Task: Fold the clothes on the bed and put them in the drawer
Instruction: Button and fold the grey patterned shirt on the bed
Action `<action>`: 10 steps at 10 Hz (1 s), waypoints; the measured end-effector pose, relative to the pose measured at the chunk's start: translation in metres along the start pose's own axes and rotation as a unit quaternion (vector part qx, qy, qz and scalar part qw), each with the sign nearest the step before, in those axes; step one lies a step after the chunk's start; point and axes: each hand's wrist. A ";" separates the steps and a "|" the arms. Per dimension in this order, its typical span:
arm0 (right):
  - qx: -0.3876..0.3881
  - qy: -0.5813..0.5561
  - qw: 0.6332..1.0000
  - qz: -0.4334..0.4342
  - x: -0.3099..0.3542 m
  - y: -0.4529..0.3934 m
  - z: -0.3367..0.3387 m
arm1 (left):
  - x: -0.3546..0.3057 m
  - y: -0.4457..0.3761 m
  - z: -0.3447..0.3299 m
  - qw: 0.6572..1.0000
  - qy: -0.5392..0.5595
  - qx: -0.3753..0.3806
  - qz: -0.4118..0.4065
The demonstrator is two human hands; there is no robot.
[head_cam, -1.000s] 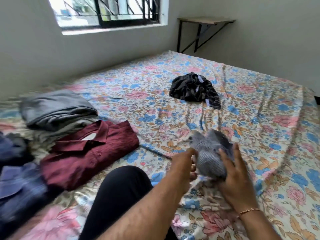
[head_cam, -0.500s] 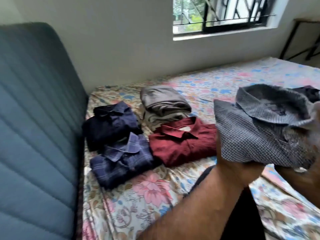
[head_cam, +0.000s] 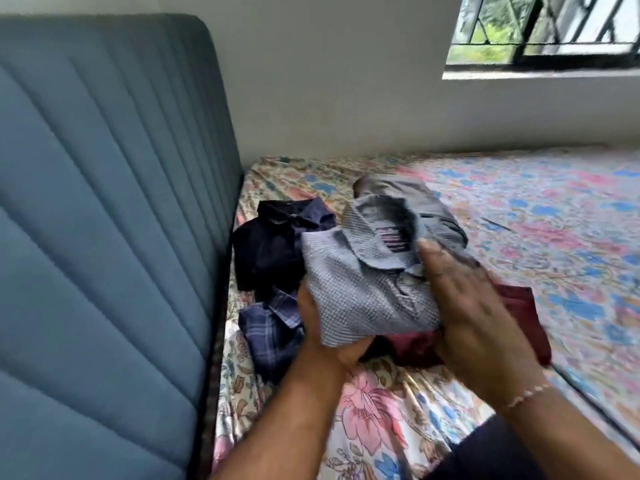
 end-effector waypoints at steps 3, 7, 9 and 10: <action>0.146 0.048 0.986 -0.068 0.026 -0.031 -0.160 | -0.052 -0.114 0.147 0.963 0.022 -0.248 -0.107; 0.154 0.092 0.982 -0.062 -0.011 -0.017 -0.143 | 0.009 -0.118 0.105 0.594 -0.793 -0.054 -0.123; 0.030 -0.057 0.982 -0.178 -0.027 -0.010 -0.083 | -0.034 -0.103 0.041 0.656 -0.703 -0.103 -0.254; -0.092 -0.104 0.972 -0.189 -0.048 -0.010 -0.045 | -0.037 -0.096 -0.040 0.712 -0.617 -0.028 -0.335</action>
Point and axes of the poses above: each hand's wrist, its own y-axis away from the middle knuckle, its own z-axis out of the back of the hand, x = y × z, and after that the axes turned 10 degrees about -y, right-handed
